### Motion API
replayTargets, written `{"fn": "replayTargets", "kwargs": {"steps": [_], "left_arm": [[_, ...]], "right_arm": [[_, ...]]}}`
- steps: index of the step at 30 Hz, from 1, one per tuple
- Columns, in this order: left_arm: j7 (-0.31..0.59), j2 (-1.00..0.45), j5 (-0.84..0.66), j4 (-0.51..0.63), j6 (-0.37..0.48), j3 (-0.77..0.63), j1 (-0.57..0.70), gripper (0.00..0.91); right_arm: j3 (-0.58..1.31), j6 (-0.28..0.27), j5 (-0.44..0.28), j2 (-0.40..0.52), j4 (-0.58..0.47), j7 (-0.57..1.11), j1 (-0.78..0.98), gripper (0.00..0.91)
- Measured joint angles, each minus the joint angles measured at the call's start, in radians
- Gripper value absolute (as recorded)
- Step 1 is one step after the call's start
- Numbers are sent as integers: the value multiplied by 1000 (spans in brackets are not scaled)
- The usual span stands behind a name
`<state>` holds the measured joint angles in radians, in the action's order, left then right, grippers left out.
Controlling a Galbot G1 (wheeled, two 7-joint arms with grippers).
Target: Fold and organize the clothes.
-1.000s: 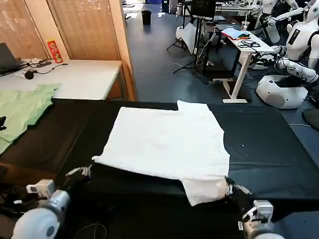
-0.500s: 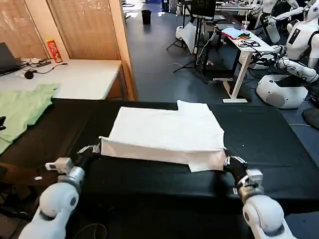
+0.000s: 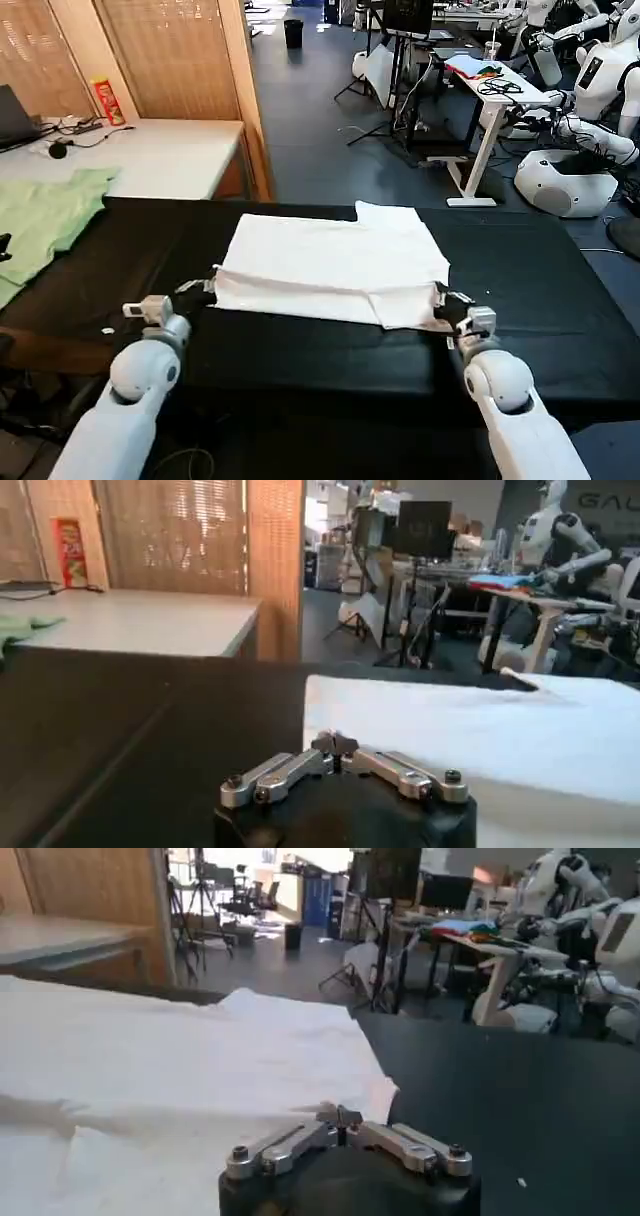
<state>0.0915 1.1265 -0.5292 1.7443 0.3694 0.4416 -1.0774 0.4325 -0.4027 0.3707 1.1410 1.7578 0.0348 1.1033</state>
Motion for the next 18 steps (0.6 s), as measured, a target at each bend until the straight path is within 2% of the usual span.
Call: {"fn": "replayTargets", "kwargs": {"steps": [8, 16, 17, 18], "left_arm": [[-15, -17, 7, 32, 1, 28, -48, 878], [-38, -24, -27, 66, 8, 59, -131, 878], [-38, -24, -35, 67, 11, 60, -140, 878], [-39, -22, -42, 67, 13, 62, -147, 878]], "right_arm": [[64, -7, -4, -24, 161, -15, 164, 878], [114, -5, -7, -2, 199, -9, 272, 878], [119, -4, -7, -1, 199, -9, 278, 809], [123, -3, -6, 0, 199, -8, 283, 780]]}}
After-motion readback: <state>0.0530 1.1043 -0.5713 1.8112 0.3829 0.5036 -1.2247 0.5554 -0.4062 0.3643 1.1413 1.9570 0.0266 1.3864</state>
